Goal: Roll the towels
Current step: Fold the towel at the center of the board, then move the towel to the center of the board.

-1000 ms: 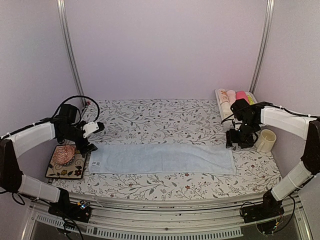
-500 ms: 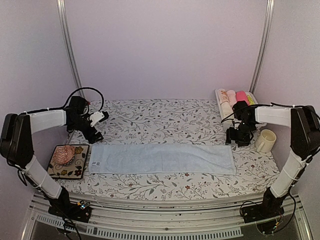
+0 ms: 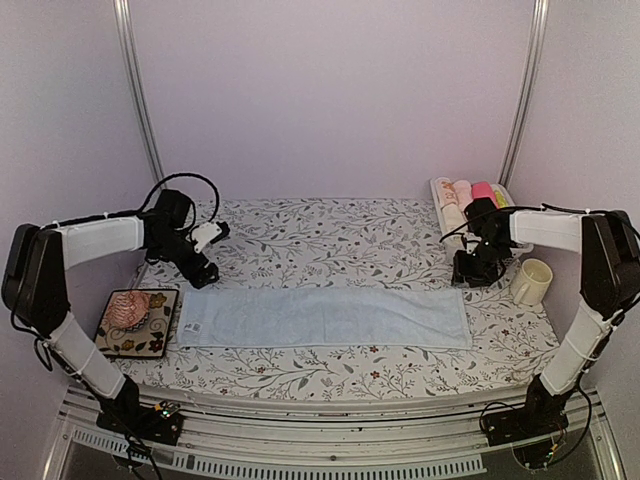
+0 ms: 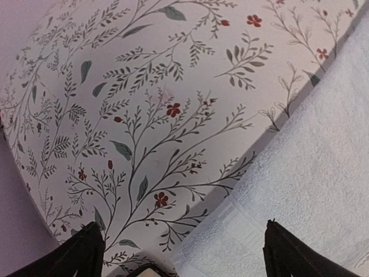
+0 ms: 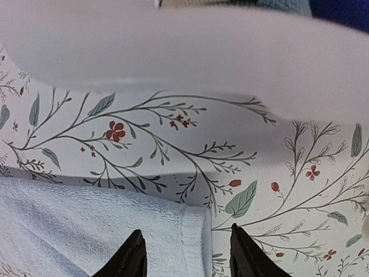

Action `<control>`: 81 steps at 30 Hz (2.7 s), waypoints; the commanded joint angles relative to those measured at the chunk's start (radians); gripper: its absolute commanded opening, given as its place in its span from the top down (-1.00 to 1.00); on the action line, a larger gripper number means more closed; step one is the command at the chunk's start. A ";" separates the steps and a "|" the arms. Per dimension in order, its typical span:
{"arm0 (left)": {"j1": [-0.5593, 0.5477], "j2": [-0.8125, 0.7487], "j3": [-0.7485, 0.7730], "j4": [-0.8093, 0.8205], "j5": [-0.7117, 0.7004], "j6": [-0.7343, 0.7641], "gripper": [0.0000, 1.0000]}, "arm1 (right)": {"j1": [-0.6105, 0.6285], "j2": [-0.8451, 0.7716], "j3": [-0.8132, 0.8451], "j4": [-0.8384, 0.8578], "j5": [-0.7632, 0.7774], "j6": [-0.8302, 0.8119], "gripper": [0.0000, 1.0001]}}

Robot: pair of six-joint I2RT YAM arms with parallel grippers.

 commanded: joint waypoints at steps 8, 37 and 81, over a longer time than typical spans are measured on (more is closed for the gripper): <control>0.046 0.127 0.199 -0.103 -0.119 -0.407 -0.93 | 0.013 -0.034 0.054 -0.005 0.008 -0.046 0.00; -0.008 0.142 0.247 -0.390 0.106 -0.485 0.86 | 0.102 0.029 0.060 -0.022 -0.152 -0.085 0.18; -0.012 0.661 0.553 -0.388 -0.038 -0.513 1.00 | 0.051 0.363 0.235 0.043 0.052 -0.106 0.21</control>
